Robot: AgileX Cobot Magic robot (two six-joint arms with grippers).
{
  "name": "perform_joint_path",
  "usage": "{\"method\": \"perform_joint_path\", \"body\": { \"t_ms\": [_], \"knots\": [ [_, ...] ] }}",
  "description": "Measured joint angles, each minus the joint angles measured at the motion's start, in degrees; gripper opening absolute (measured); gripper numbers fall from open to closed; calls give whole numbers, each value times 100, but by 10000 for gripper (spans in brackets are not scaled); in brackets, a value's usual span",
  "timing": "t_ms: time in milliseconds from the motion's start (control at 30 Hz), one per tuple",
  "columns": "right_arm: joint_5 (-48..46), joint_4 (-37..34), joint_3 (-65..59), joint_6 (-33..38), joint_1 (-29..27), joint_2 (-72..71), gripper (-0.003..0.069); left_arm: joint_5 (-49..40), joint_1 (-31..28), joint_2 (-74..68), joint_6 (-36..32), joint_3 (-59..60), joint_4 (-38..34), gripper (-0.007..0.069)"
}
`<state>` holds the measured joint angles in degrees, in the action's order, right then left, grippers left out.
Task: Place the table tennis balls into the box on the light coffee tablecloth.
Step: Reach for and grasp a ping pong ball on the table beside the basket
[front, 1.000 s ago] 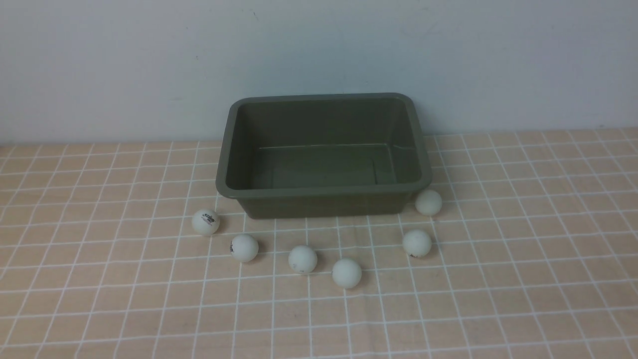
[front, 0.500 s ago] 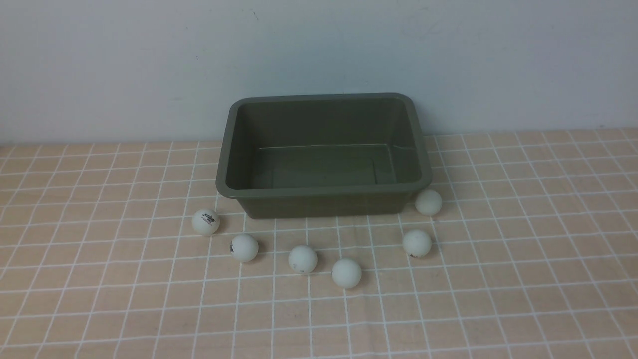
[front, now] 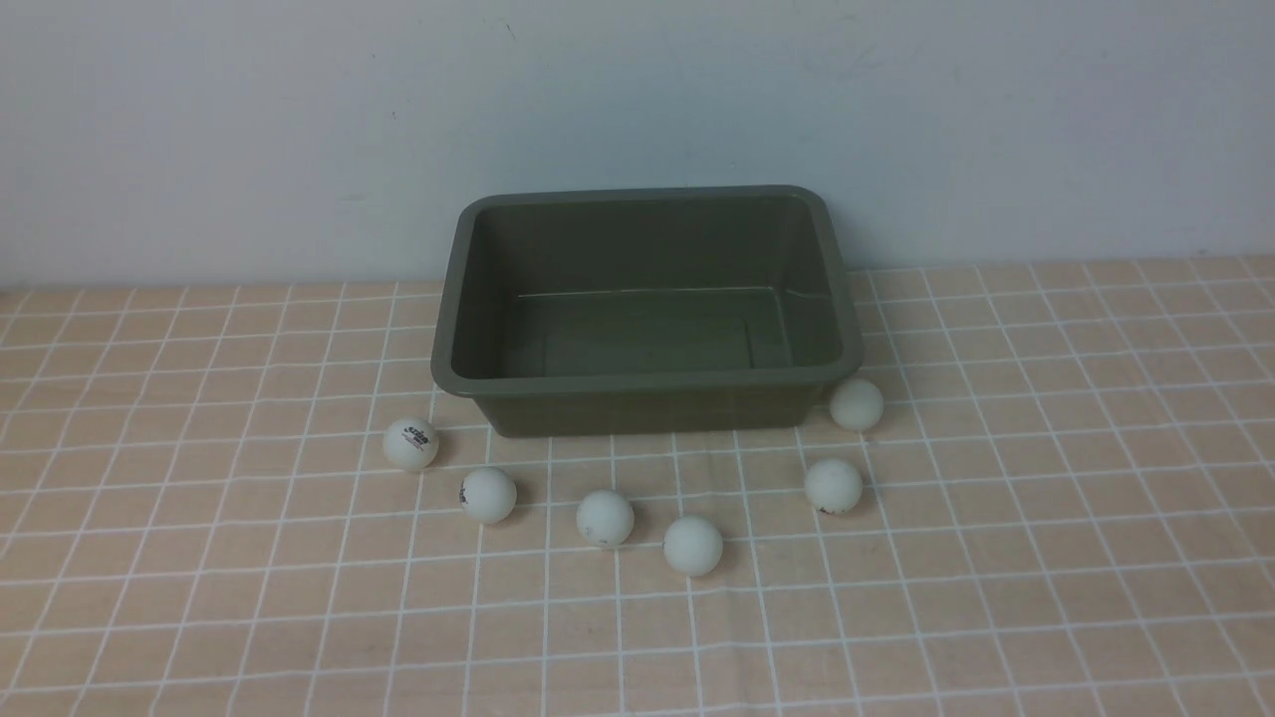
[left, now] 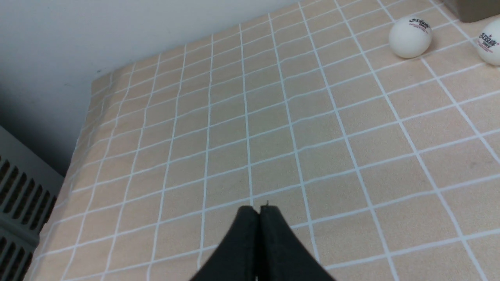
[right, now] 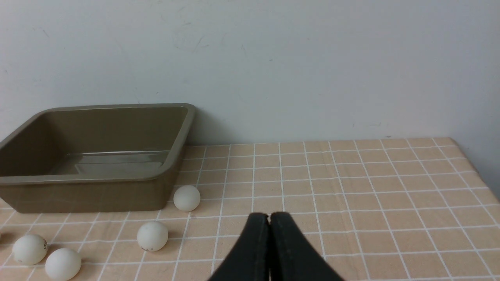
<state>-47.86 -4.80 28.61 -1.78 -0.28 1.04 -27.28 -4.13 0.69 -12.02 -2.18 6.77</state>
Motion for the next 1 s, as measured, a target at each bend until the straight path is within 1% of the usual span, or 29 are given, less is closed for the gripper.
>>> {"method": "perform_joint_path", "body": {
  "t_ms": [300, 467, 533, 600, 633, 667, 767, 900, 1000],
  "knots": [
    [-5, 0, 0, 0, 0, 0, -13, 166, 0, 0, -11, 0, 19, -69],
    [-5, 0, 0, 0, 0, 0, -13, 465, 0, 0, 17, 0, -42, -69],
    [-5, 0, 0, 0, 0, 0, -13, 783, 0, 0, 220, 0, -412, -69],
    [-11, 0, 0, 0, 0, 0, -13, 1117, 0, 0, 541, 0, -1033, -69],
    [-11, 0, 0, 0, 0, 0, -13, 1186, 0, 0, 623, 0, -1104, -69],
    [-12, 0, 0, 0, 0, 0, -13, 1413, 0, 0, 908, 0, -1614, -69],
    [-18, 0, 0, 0, 0, 0, -13, 1705, 0, 0, 1324, 0, -2562, -69],
    [-18, 0, 0, 0, 0, 0, -13, 1884, 0, 0, 1517, 0, -3709, -69],
    [-19, 0, 0, 0, 0, 0, -13, 1968, 0, 0, 1530, 0, -4241, -69]
  ]
}}
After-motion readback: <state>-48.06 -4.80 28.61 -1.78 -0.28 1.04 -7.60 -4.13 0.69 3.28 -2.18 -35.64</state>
